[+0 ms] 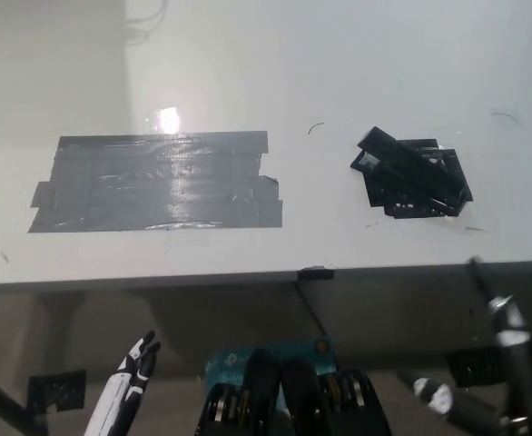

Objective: A stapler is kept on the black spot marked on the desk infront of the robot. The robot picks up the stapler using its right hand and passes it to a person

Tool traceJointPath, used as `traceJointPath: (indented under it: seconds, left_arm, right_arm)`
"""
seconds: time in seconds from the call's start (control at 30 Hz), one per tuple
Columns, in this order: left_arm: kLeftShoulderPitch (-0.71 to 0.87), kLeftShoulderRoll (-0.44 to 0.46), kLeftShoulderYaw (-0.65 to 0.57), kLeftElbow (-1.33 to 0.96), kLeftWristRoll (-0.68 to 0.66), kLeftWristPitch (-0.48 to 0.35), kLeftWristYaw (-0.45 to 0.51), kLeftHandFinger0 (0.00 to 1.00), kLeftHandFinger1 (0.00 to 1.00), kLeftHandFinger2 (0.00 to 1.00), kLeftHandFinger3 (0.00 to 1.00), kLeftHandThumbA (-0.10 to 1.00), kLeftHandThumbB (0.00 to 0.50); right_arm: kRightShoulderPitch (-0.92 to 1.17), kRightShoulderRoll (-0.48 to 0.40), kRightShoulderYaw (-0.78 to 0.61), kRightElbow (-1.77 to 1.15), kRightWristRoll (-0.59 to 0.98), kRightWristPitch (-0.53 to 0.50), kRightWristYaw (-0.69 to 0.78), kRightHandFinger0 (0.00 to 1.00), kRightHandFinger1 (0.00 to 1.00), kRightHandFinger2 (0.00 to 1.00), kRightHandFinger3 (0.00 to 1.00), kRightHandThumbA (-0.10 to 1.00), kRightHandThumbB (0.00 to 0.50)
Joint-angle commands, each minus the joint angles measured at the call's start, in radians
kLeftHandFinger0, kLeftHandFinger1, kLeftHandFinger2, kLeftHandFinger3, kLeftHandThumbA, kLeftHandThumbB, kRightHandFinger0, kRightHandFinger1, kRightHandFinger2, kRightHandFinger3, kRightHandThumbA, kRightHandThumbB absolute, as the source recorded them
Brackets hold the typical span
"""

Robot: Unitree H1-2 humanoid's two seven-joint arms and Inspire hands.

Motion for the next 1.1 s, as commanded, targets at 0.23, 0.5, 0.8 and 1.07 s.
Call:
traceJointPath:
  seconds: [0.23, 0.5, 0.8, 1.07]
  left_arm:
    - [-0.009, 0.01, 0.002, -0.008, 0.013, -0.05, 0.003, 1.0, 1.0, 1.0, 1.0, 1.0, 0.5]
    - [-0.013, 0.015, -0.002, -0.003, 0.019, -0.062, 0.002, 1.0, 1.0, 1.0, 1.0, 1.0, 0.5]
    - [-0.016, 0.014, -0.003, -0.003, 0.018, -0.059, 0.001, 1.0, 1.0, 1.0, 1.0, 1.0, 0.5]
    - [-0.024, 0.019, -0.007, -0.004, 0.024, -0.062, -0.004, 1.0, 1.0, 1.0, 1.0, 1.0, 0.5]
  right_arm:
    - [-0.546, -0.25, -0.106, -0.139, -0.099, 0.674, 0.271, 1.0, 1.0, 1.0, 1.0, 1.0, 0.276]
    - [-0.818, -0.254, -0.061, 0.245, -0.148, 0.687, 0.298, 1.0, 1.0, 1.0, 1.0, 1.0, 0.288]
    - [-1.022, -0.221, 0.027, 0.61, -0.202, 0.687, 0.282, 1.0, 1.0, 1.0, 1.0, 1.0, 0.321]
    - [-1.17, -0.189, 0.085, 0.958, -0.182, 0.687, 0.244, 1.0, 1.0, 1.0, 1.0, 1.0, 0.336]
